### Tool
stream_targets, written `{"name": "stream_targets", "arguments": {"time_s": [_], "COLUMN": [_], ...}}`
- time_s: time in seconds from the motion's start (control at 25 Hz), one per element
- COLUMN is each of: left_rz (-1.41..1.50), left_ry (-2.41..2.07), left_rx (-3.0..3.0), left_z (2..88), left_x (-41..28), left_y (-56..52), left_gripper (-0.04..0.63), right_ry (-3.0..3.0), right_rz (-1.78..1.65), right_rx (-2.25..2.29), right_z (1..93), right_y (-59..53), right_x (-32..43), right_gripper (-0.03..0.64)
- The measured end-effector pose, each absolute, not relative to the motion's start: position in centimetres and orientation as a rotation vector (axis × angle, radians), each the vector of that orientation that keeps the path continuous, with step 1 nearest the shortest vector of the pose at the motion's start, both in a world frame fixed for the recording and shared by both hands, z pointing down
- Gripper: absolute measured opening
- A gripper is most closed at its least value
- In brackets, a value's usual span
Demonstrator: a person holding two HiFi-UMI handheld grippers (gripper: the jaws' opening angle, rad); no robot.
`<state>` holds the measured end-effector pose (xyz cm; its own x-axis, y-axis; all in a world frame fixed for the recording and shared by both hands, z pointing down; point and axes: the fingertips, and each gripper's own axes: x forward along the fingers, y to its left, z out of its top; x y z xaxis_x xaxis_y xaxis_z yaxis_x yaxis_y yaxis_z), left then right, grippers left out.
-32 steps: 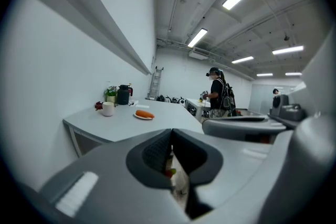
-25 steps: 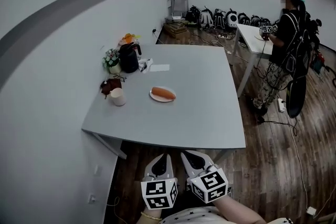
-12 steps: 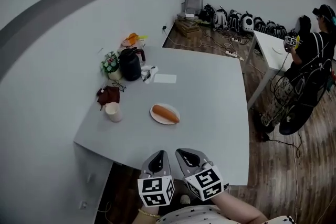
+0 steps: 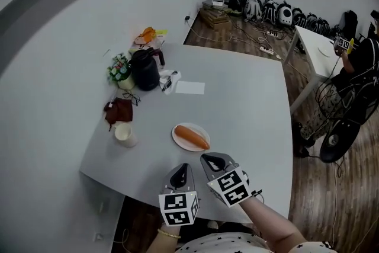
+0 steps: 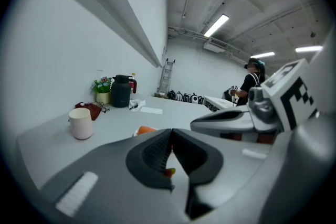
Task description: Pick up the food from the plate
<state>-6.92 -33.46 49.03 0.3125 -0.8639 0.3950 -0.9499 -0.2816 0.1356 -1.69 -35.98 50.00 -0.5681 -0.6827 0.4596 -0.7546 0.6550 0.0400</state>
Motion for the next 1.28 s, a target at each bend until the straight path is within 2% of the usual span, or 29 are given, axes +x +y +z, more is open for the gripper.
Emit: {"name": "stream_targets", "arguments": {"time_s": [0.12,0.2,0.4,0.48,0.68,0.8,1.28], "left_rz": [0.387,0.412,0.461,0.472,0.489,0.484,0.456], "left_ry": [-1.579,-1.546,-1.497,-1.478,-1.456,-1.438,-1.427], "left_rx": [2.22,2.211,2.189,2.178,2.15,2.132,2.135], "left_z": [50.8,52.0,54.9,55.9,57.5,58.1,57.0], "left_x": [-7.3,-7.5,-8.0,-8.1,-8.7,-8.9,-8.2], "left_y": [-36.0,-37.5,-40.7,-41.5,-42.8,-43.2,-42.1], "left_gripper": [0.008,0.008,0.008,0.008,0.008,0.008,0.008], "right_ry": [-2.374,-2.346,-2.222,-2.17,-2.107,-2.064,-2.149], "right_rz": [0.229,0.258,0.277,0.26,0.309,0.309,0.359], "right_rx": [1.042,0.98,0.857,0.832,0.686,0.626,0.892], "right_z": [52.3,54.1,59.1,61.0,64.8,65.6,62.9], "right_y": [-39.2,-41.4,-46.4,-48.0,-50.0,-50.1,-49.2], "right_x": [-2.3,-2.9,-4.1,-4.4,-5.7,-6.2,-4.3], "right_gripper": [0.001,0.081,0.21,0.234,0.252,0.204,0.201]}}
